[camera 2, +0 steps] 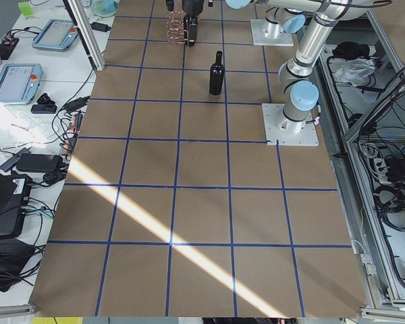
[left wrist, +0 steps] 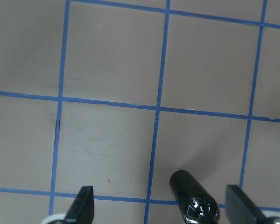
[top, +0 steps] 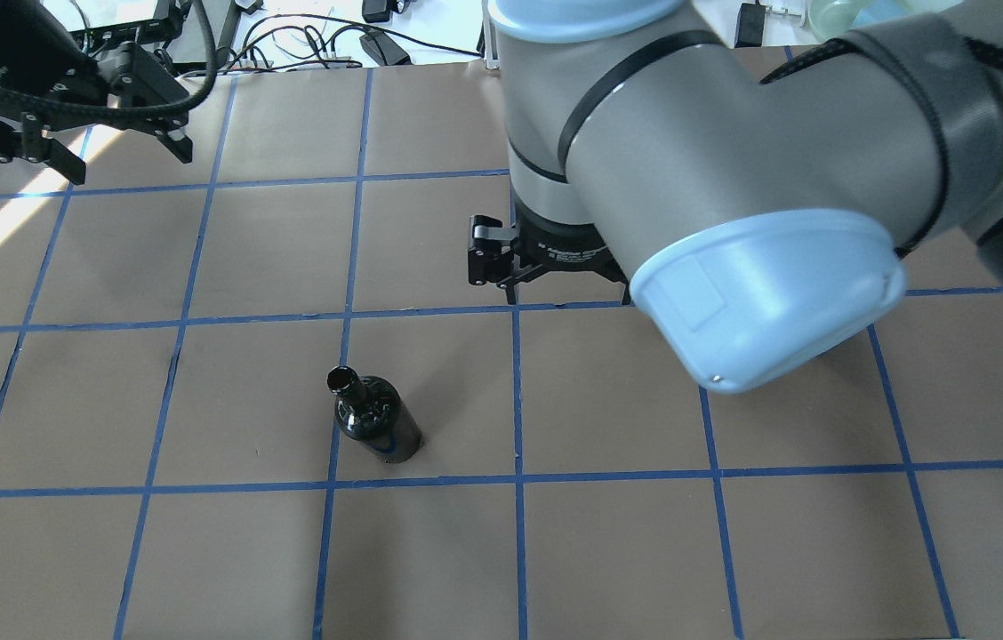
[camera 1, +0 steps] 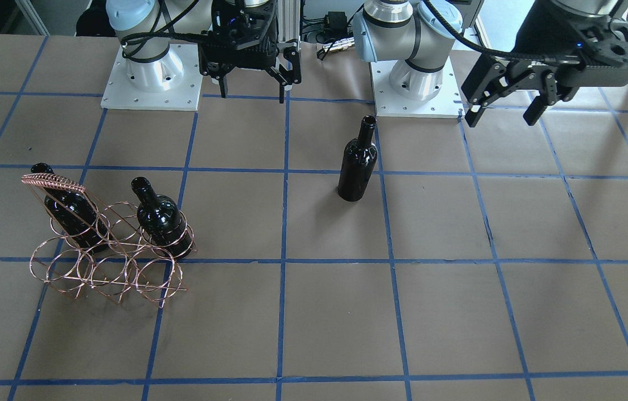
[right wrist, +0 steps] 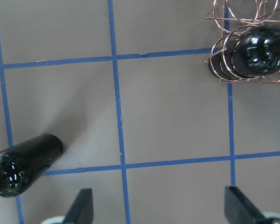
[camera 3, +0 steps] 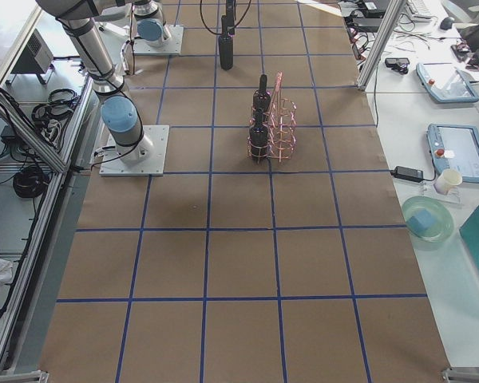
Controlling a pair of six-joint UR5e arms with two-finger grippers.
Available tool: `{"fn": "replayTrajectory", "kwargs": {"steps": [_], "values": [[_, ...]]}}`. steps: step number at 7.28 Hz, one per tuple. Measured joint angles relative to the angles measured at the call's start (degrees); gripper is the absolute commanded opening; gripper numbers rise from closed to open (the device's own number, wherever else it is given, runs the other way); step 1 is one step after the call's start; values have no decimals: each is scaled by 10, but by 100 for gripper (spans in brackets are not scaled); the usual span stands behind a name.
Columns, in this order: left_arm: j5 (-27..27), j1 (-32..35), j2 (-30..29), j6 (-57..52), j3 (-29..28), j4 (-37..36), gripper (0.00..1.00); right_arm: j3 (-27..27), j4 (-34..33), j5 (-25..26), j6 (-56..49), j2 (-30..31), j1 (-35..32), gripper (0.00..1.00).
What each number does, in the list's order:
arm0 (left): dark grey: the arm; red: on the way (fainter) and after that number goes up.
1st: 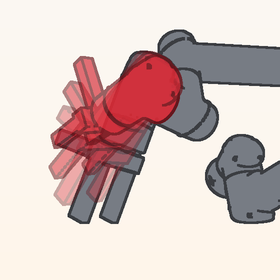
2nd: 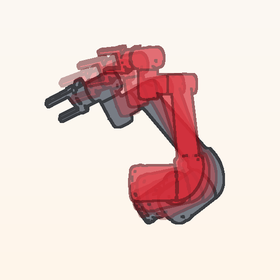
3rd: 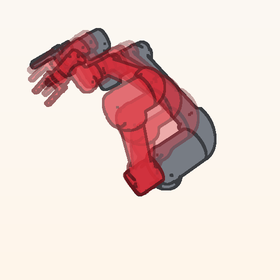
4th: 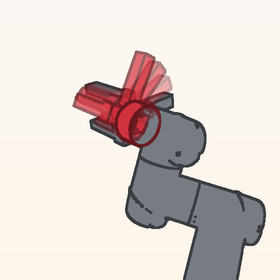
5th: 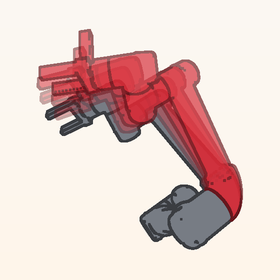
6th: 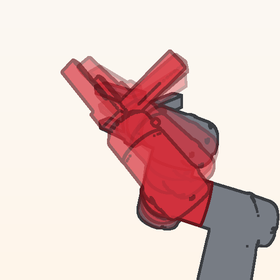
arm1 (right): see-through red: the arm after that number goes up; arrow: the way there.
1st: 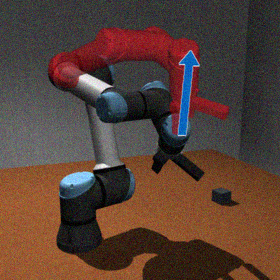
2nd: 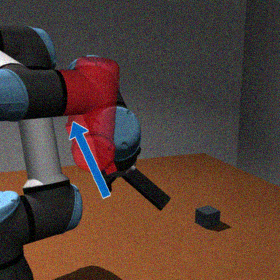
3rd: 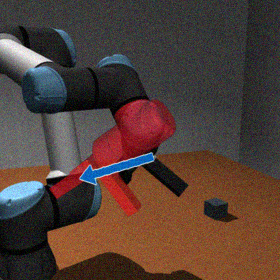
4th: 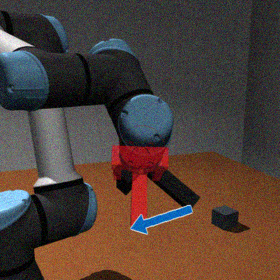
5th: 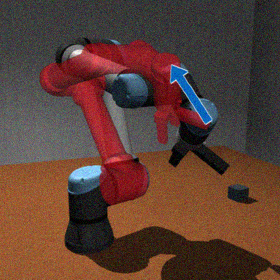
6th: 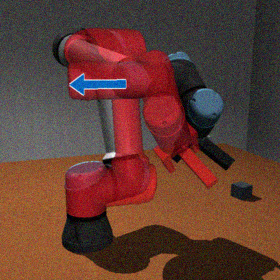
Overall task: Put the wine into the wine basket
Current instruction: 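Move the right gripper over the upright bottle and grasp its neck, then lift the bottle with the right gripper and carry it to the rack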
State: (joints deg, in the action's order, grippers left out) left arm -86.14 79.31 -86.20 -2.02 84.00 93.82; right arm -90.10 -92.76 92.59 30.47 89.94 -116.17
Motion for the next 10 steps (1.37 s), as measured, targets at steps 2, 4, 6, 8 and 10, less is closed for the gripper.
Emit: {"fn": "replayTrajectory", "kwargs": {"steps": [2,4,6,8,10], "values": [[0,-40,3,-30,-2,0,100,-1,-27,0,54,-23,-42,100],[0,-50,5,-36,-2,0,100,0,-76,-2,101,-59,-91,100],[0,-51,5,-37,-2,0,100,6,-111,-7,159,-95,-123,100],[-1,-51,7,-37,-2,0,100,25,-125,-9,197,-125,-148,100],[-1,-51,8,-37,-2,0,100,33,-133,-8,215,-143,-164,100]]}}
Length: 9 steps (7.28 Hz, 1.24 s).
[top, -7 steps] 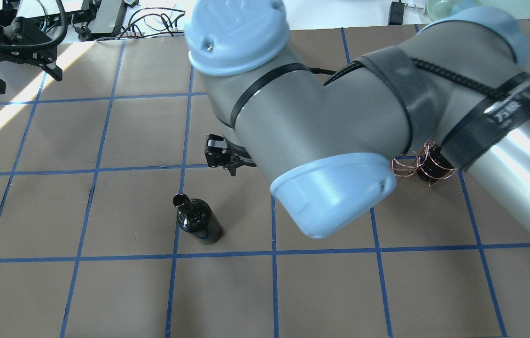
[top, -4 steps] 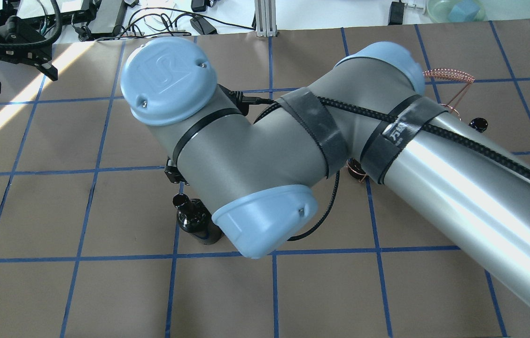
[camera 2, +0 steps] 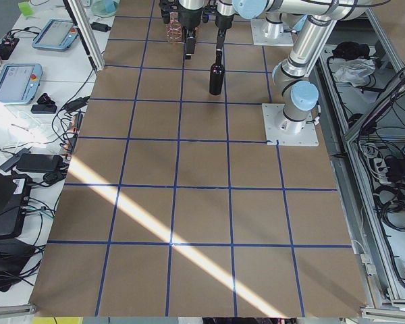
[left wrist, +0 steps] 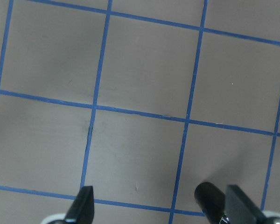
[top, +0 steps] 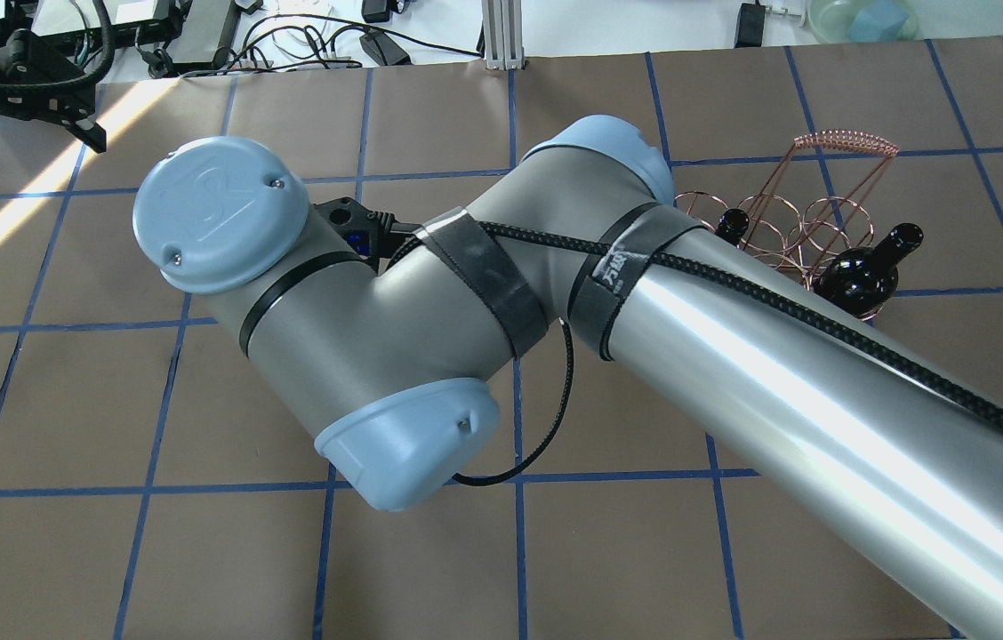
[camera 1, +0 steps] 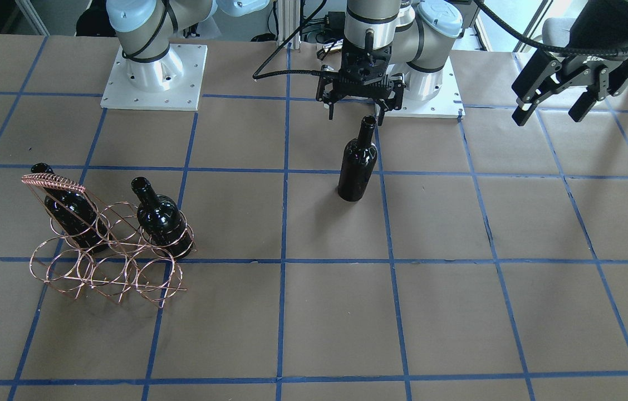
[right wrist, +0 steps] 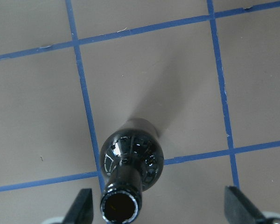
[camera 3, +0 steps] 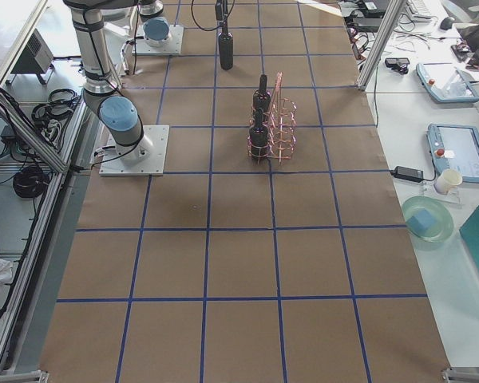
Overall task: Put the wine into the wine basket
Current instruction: 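Lift the bottle with the right gripper and carry it to the rack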
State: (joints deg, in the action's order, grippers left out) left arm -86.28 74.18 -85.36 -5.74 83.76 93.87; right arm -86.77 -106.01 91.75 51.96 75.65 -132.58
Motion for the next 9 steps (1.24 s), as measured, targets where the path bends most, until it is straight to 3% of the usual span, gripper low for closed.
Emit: {"fn": "replayTrajectory", "kwargs": {"steps": [2,3,4,6,9], "values": [[-1,0,1,-4,0,1,100,0,-15,1,-3,-14,-3,95],[-1,-1,2,-6,0,3,100,0,-21,1,-4,-21,-3,84],[-1,-2,2,-6,-1,4,100,-2,-23,1,-4,-26,-4,80],[-1,-3,4,-7,-1,5,100,-6,-10,1,-5,-29,-10,61],[-2,-3,8,-8,1,12,100,-7,-9,2,-19,-30,-12,42]]}}
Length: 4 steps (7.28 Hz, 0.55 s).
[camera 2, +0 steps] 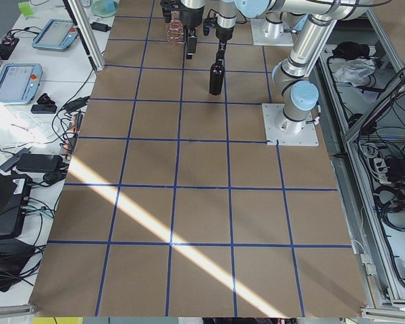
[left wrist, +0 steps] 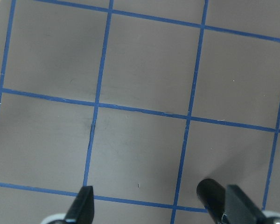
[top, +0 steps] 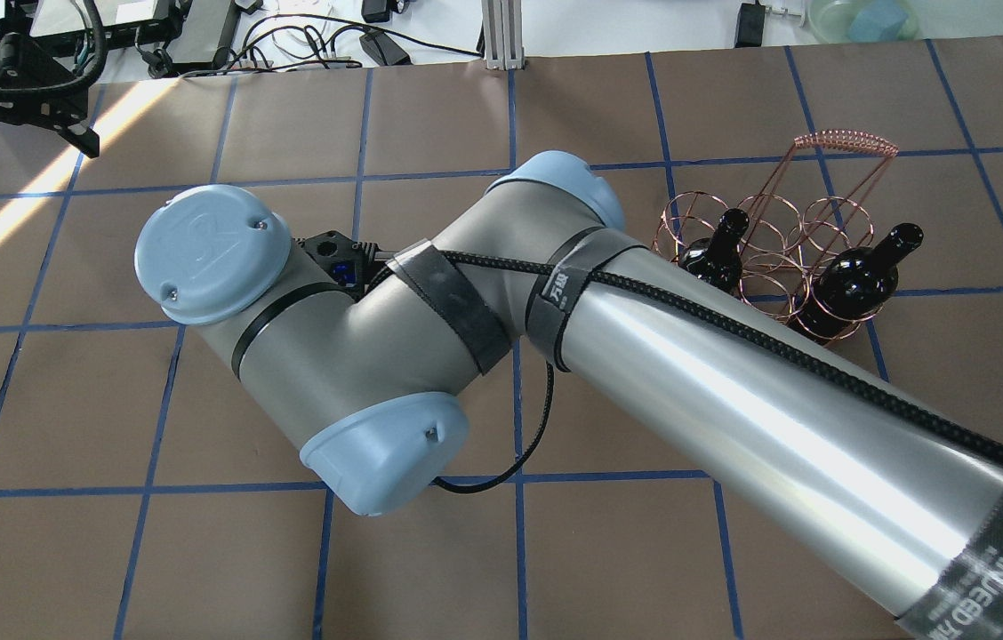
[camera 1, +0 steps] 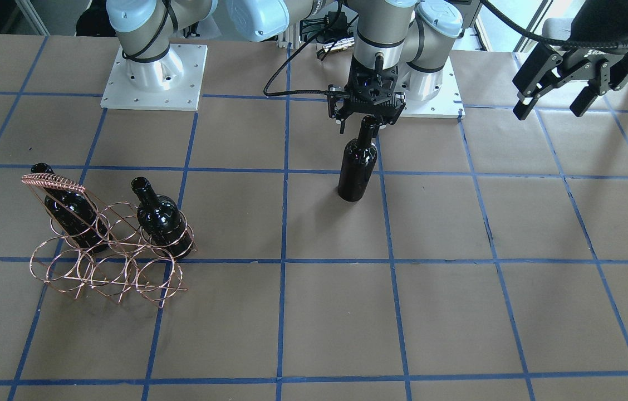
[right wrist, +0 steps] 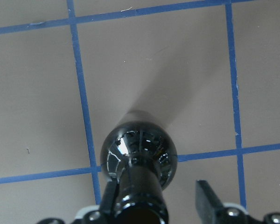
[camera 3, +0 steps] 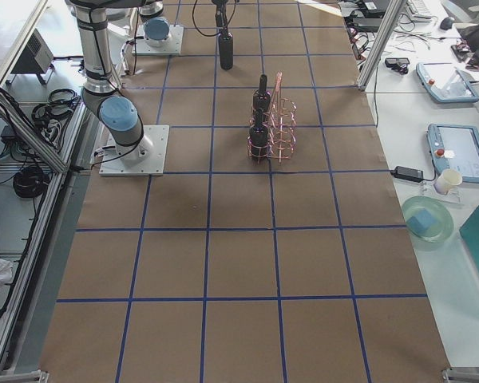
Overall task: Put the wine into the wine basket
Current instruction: 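Lift the bottle with the right gripper and carry it to the rack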
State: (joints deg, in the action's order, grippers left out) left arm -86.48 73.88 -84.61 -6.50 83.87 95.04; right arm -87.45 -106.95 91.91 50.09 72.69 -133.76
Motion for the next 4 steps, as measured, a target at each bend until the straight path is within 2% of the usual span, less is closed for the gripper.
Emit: {"fn": "replayTrajectory", "kwargs": {"steps": [4], "values": [[1,2,2,0,2,4,100,1,-5,-1,-8,0,0,28]]}}
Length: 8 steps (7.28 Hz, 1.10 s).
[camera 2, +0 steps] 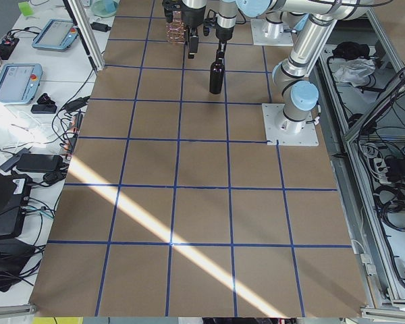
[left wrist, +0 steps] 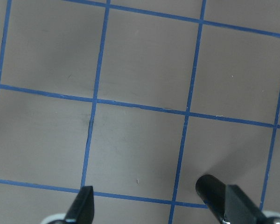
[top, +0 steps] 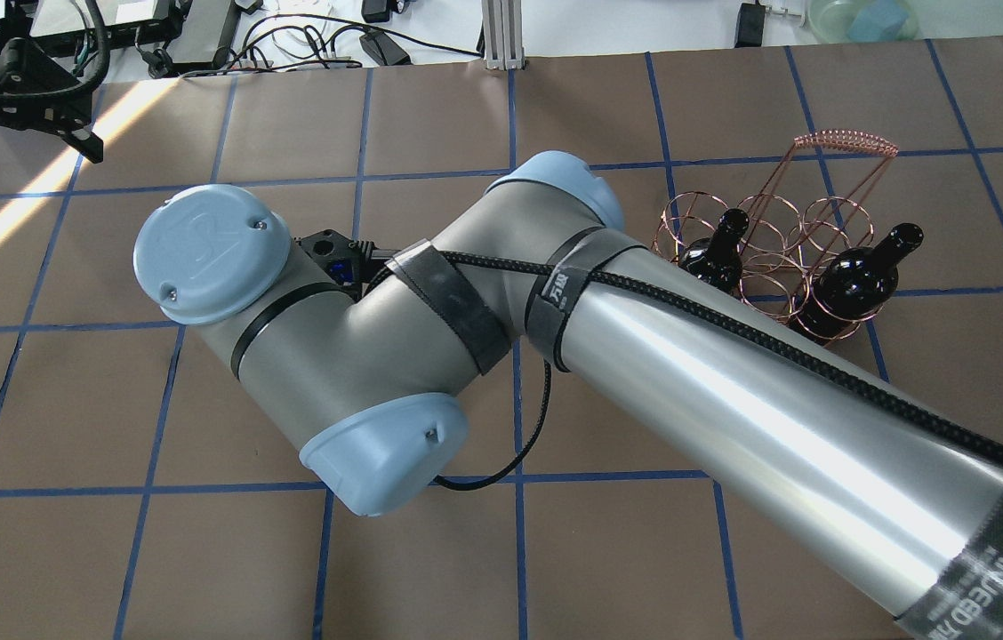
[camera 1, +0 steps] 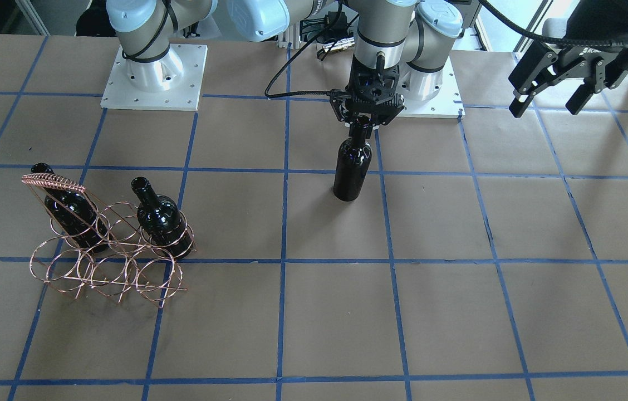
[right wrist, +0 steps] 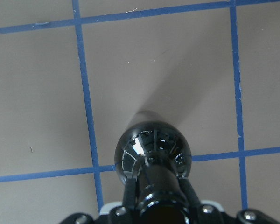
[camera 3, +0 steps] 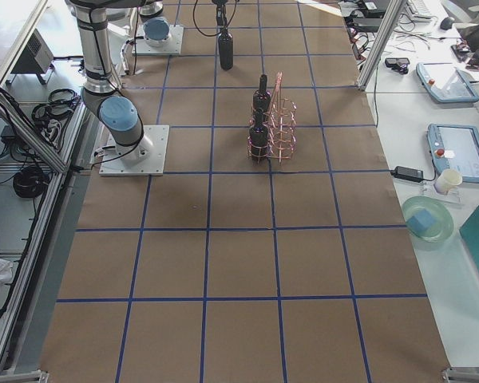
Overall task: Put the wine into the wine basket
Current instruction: 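Lift the bottle with the right gripper and carry it to the rack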
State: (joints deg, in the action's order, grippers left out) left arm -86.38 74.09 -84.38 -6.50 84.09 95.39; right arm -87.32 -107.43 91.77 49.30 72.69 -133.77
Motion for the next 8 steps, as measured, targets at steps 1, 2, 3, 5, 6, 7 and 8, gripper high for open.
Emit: {"fn": "replayTrajectory", "kwargs": {"steps": [1,2,3,5,6,7,8], "values": [[0,-1,0,0,0,0,100,2,-1,0,-7,2,1,23],[0,-1,0,0,0,0,100,5,-2,1,-16,9,6,20],[0,0,0,0,1,0,100,8,-2,2,-31,24,18,18],[0,0,0,0,1,0,100,8,50,6,-95,71,55,13],[0,1,0,0,2,0,100,8,106,8,-143,108,78,11],[0,3,-1,2,3,0,100,6,176,8,-204,152,110,9],[1,9,-3,6,5,0,100,4,236,10,-271,188,154,8]]}}
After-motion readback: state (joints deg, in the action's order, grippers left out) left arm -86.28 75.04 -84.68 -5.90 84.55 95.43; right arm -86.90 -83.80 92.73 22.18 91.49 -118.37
